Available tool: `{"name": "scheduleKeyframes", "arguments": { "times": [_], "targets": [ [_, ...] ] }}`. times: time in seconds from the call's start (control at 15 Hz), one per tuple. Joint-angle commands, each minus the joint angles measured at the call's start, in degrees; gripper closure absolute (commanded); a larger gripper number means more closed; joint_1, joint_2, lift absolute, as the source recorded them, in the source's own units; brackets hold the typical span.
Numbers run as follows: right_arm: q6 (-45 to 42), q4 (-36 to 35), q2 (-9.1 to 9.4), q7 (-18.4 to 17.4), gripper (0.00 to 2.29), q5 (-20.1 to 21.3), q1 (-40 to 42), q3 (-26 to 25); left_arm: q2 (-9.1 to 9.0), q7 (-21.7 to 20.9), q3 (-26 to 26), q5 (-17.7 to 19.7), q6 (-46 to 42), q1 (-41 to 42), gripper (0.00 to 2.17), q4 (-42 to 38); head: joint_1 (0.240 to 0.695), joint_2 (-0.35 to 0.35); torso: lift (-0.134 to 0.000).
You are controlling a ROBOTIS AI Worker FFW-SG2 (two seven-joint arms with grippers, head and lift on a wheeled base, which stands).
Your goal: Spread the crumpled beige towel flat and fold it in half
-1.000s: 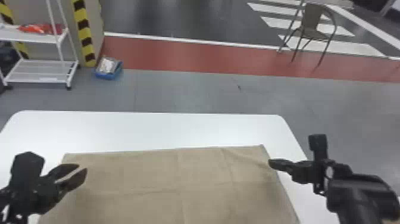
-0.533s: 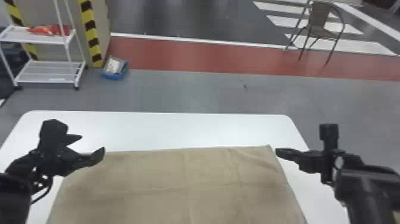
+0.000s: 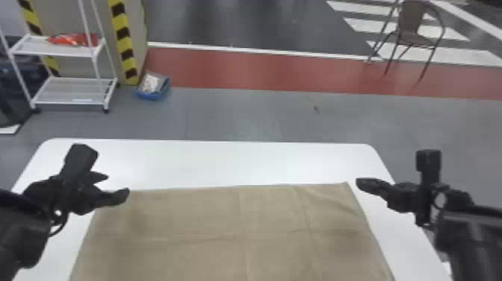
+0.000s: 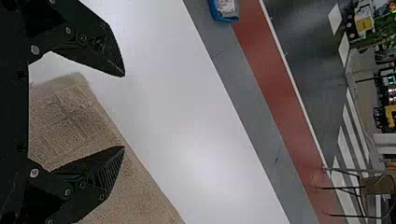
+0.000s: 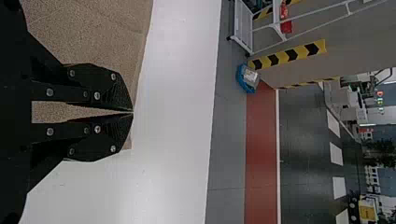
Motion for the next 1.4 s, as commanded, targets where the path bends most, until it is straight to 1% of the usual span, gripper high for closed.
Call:
{"name": "scheduleKeyframes", "arguments": {
  "times": [0.0,0.2,0.27,0.47,0.53,0.67,0.73,0.87,1.0,1.27,1.33],
  "targets": [
    [-0.11,-0.03,0.10,0.00,1.01,0.00,0.00,0.48,0.39,-1.89,-0.48,-0.05,3.05,-0.97,0.42,0.58,0.695,-0.162,0.000],
    [-0.11,-0.03,0.01,0.09,1.01,0.00,0.00,0.22,0.57,-2.94,-1.27,-0.75,5.34,-2.37,0.44,2.52,0.695,-0.156,0.000],
    [-0.82,0.06,0.01,0.09,1.01,0.00,0.00,-0.05,0.48,-2.77,-1.36,-0.84,5.34,-2.64,0.55,3.05,0.695,-0.155,0.000],
    [-1.69,-0.03,-0.34,0.53,1.01,0.00,0.00,-0.31,0.30,-1.54,-2.41,-0.93,4.99,-4.13,0.56,5.42,0.695,-0.152,0.000],
    [-2.05,-0.03,-0.34,0.61,1.01,0.00,0.00,-0.22,0.13,-1.27,-2.50,-1.37,4.99,-4.48,0.60,6.03,0.695,-0.153,0.000],
    [-2.75,0.06,-0.34,0.79,1.01,0.00,0.00,-0.31,0.04,-0.57,-2.77,-1.63,4.63,-5.18,0.60,6.91,0.695,-0.153,0.000],
    [-3.45,0.06,-0.43,0.79,1.01,0.00,0.00,-0.31,-0.13,-0.48,-2.85,-2.69,4.46,-5.36,0.60,7.79,0.695,-0.152,0.000],
    [-3.98,0.06,-0.51,0.88,1.01,0.00,0.00,-0.31,-0.22,-0.40,-2.85,-2.86,4.11,-5.62,0.60,8.41,0.695,-0.151,0.000],
    [-3.98,0.06,-0.51,0.97,1.01,0.00,0.17,-0.31,-0.22,-0.40,-2.85,-4.36,4.11,-5.62,0.60,8.49,0.695,-0.151,0.000],
    [-4.51,0.15,-0.51,0.88,1.01,0.00,0.26,-0.13,-0.22,-0.48,-2.77,-4.36,4.11,-5.62,0.60,8.58,0.695,-0.147,0.000],
    [-4.68,0.15,-0.51,0.88,1.01,0.00,0.26,-0.05,-0.22,-0.48,-2.77,-4.36,4.11,-5.62,0.75,8.58,0.695,-0.147,0.000]
  ]
}}
